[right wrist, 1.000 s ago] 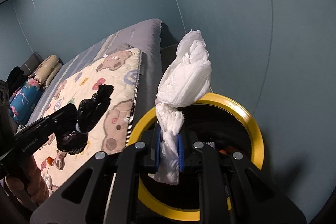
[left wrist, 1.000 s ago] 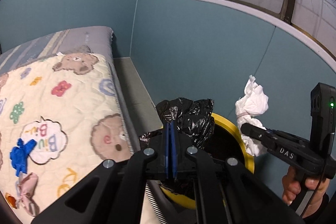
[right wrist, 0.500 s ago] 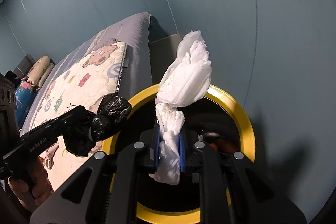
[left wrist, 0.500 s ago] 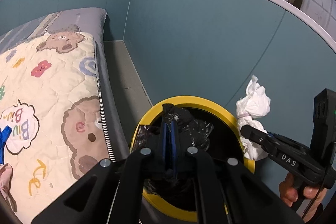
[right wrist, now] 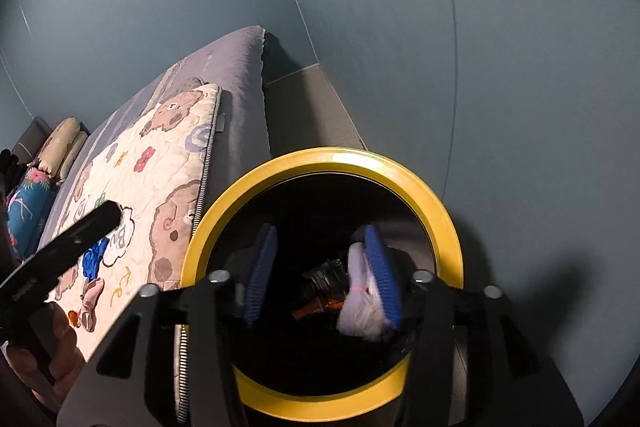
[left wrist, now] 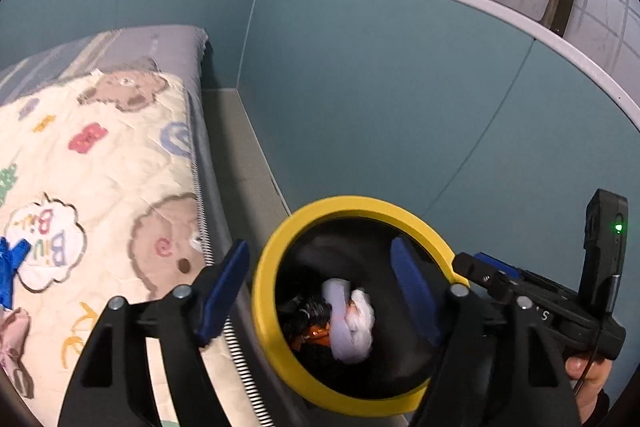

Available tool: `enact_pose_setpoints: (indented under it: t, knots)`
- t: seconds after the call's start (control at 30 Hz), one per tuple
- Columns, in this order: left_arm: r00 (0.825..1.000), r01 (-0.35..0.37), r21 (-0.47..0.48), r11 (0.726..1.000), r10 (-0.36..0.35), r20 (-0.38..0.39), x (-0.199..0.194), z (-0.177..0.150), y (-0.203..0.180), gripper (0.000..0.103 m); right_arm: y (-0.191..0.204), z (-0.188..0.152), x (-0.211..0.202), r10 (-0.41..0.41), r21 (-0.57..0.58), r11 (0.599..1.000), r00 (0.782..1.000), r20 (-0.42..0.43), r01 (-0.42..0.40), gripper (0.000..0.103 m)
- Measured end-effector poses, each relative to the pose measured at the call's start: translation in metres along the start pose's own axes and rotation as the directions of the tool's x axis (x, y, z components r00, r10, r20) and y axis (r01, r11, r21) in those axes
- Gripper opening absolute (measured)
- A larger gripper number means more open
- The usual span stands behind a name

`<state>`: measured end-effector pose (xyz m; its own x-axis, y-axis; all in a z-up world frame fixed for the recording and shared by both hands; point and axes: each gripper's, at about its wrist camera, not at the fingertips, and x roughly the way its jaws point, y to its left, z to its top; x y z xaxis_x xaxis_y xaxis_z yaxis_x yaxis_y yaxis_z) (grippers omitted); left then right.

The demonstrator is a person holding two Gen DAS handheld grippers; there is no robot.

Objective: Collect trash
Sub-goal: 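Lower both items into the yellow bin and open both tools, then move both open tools back over the remaining trash on the bed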

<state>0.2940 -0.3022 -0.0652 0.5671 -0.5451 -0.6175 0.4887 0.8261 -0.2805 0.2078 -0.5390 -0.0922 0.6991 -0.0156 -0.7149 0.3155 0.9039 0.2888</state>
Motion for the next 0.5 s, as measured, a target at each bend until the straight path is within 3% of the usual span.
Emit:
enact_pose_setpoints:
  t: [0.17,0.27,0.5]
  knots:
    - [0.997,-0.055,-0.003,0.998,0.055,0.045,-0.023,-0.001,0.011,0.085,0.003,-0.006,-0.006,-0.001,0.017,1.0,1.0,0.001,0.001,0.068]
    - [0.993,-0.09,-0.009,0.996,0.091,0.072,-0.038,-0.004,0.019,0.091,0.011,-0.009,-0.011,0.014,0.003,1.0,1.0,0.01,-0.014,0.084]
    - [0.979,-0.165,-0.018,0.986,0.166,0.117,-0.075,-0.014,0.048,0.095,0.051,-0.017,-0.032,0.095,-0.094,0.992,0.992,0.086,-0.087,0.093]
